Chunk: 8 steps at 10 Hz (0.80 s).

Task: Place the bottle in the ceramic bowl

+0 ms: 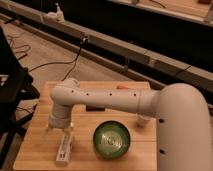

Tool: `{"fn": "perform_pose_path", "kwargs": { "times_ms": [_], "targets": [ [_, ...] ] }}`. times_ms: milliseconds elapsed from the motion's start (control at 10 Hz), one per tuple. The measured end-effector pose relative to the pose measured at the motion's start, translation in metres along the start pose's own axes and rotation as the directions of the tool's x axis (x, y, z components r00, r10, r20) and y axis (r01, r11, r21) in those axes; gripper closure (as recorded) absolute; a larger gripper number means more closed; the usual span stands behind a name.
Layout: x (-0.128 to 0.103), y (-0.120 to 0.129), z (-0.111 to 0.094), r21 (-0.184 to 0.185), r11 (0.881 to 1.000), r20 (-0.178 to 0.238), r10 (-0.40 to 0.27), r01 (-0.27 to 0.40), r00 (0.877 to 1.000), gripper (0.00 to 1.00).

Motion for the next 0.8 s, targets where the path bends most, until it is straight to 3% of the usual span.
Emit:
{"fn": "perform_pose_path", "kwargs": {
  "times_ms": [400,800],
  "targets": [
    [-0.002,0.017,0.036,-0.004,0.999,0.09,0.039,-0.039,0.995,0.35],
    [0.002,0.039,0.038,-0.013,0.994,0.098,0.11,-0.109,0.989,0.35]
  ]
}}
